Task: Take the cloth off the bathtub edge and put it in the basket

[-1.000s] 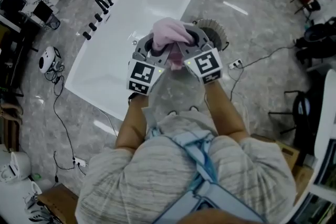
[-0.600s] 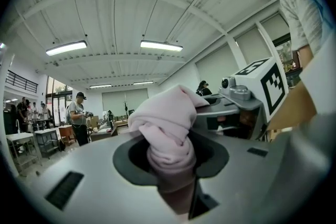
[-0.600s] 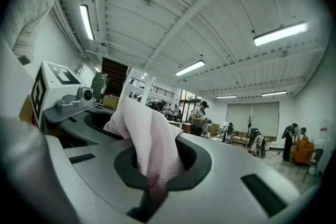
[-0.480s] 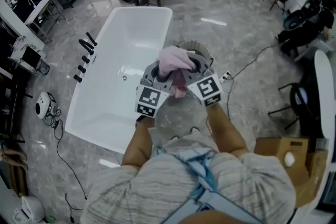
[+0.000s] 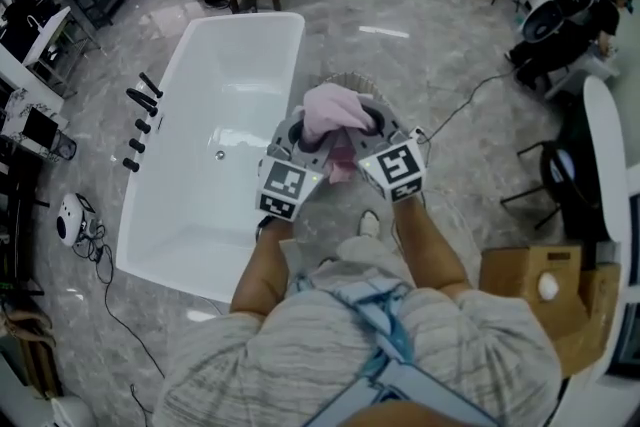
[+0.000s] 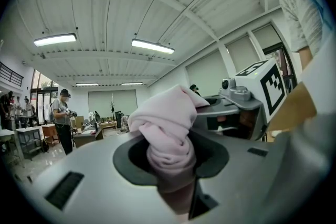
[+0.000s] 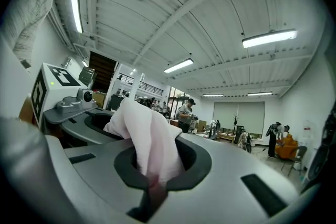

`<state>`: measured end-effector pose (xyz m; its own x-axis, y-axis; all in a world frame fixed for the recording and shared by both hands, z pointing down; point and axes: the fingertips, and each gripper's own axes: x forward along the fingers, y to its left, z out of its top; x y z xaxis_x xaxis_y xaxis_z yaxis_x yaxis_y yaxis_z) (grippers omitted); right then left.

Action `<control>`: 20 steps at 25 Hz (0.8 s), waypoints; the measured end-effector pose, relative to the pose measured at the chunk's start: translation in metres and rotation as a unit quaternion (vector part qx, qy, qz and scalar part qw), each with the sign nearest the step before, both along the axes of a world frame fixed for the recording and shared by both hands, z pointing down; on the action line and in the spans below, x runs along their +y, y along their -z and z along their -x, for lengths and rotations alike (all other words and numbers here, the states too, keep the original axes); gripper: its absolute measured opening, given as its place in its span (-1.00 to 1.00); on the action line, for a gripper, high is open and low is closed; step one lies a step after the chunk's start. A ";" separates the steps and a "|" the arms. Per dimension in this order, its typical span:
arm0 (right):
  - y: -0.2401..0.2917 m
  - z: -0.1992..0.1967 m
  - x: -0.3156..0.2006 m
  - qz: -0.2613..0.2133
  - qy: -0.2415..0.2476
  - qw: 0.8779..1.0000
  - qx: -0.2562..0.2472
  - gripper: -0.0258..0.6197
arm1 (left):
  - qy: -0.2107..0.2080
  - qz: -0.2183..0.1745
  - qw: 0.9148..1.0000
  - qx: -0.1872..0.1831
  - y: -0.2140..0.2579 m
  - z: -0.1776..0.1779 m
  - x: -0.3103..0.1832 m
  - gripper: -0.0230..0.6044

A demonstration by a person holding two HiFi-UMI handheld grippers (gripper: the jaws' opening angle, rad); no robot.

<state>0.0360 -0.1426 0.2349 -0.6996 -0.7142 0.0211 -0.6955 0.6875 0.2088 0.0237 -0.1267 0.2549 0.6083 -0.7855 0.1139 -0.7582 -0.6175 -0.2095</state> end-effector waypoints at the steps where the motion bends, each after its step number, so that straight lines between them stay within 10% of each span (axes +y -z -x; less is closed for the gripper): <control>1: -0.002 -0.004 -0.005 0.001 -0.002 1.000 0.000 -0.87 | -0.001 0.002 1.000 0.000 -0.002 -0.003 -0.005 -0.48; 20: 0.000 -0.037 -0.162 0.014 0.019 1.000 -0.006 -0.87 | 0.020 0.014 1.000 0.010 0.000 -0.037 -0.162 -0.48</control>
<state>0.0726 -0.3047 0.2349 -0.7270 -0.6859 0.0322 -0.6706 0.7192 0.1817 0.0609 -0.2886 0.2553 0.5787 -0.8060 0.1246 -0.7865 -0.5919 -0.1762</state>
